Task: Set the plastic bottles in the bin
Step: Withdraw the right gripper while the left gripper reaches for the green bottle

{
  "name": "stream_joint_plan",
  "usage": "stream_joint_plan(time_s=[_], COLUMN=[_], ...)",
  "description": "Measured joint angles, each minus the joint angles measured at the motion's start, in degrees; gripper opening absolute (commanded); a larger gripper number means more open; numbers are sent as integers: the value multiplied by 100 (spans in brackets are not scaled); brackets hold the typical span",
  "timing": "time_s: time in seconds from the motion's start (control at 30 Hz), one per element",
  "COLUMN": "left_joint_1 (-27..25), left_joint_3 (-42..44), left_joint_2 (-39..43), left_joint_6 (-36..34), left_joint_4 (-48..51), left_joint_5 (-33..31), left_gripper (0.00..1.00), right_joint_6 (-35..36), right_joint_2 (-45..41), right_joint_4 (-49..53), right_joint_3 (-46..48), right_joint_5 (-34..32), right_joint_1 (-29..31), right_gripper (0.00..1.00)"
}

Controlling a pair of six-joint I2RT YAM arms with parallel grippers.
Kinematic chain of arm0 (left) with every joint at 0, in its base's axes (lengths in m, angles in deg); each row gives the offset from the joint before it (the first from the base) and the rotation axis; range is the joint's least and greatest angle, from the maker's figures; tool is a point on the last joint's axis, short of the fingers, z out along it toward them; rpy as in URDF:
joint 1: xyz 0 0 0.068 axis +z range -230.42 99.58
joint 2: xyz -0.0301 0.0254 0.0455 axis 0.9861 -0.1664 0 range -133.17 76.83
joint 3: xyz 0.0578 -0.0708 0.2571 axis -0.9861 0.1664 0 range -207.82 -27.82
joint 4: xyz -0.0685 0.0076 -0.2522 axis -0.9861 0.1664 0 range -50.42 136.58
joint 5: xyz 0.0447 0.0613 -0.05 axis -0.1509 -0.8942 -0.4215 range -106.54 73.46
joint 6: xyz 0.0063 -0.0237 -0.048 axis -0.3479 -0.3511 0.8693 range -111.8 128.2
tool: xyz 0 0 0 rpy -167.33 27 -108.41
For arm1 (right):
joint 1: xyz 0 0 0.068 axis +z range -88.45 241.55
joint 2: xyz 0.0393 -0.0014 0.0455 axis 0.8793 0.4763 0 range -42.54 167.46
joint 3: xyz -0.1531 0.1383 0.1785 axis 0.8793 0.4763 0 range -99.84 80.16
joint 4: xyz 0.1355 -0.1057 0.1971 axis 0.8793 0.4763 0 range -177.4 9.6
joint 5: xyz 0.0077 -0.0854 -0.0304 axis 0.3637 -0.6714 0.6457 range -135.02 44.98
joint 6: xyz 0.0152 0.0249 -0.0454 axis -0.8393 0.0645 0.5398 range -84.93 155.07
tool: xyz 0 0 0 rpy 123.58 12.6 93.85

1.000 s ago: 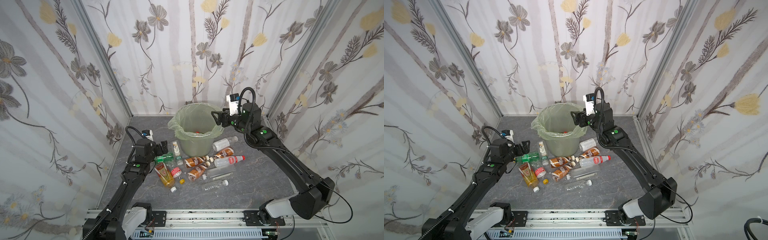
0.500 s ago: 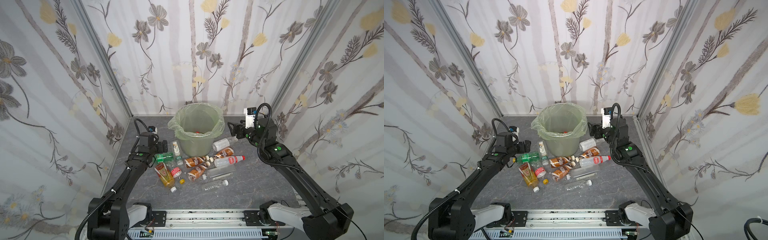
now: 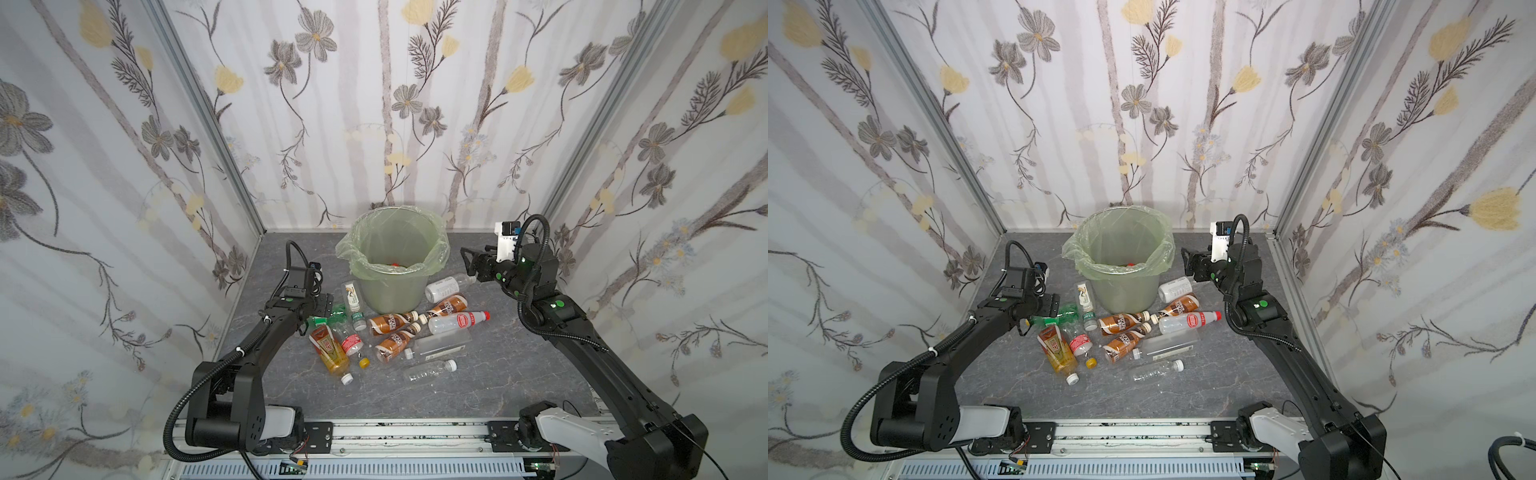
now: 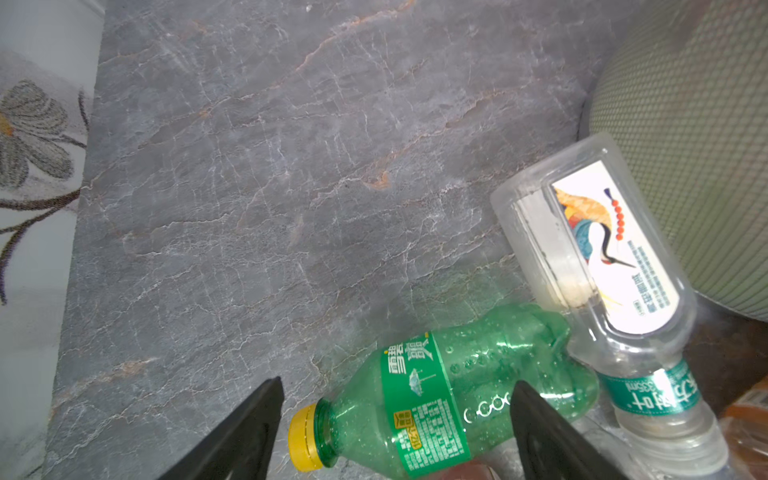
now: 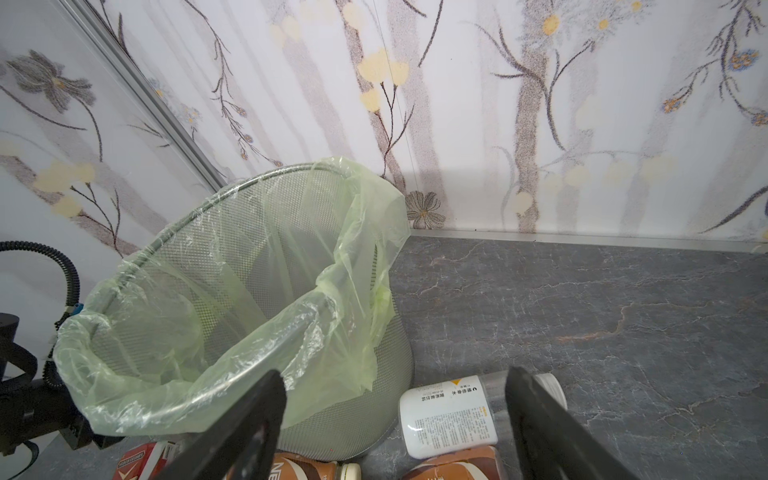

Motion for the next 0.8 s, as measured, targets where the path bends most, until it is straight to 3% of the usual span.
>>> stream_joint_plan(time_s=[0.8], left_joint_1=[-501], left_joint_3=[-111], left_joint_2=[-1093], left_joint_6=[-396], left_joint_4=[293], left_joint_5=[-444], left_gripper=[76], right_joint_6=[-98], right_joint_2=[-186], right_joint_4=[-105], right_joint_3=[354], right_joint_5=[2], right_joint_1=[-136], right_gripper=[84])
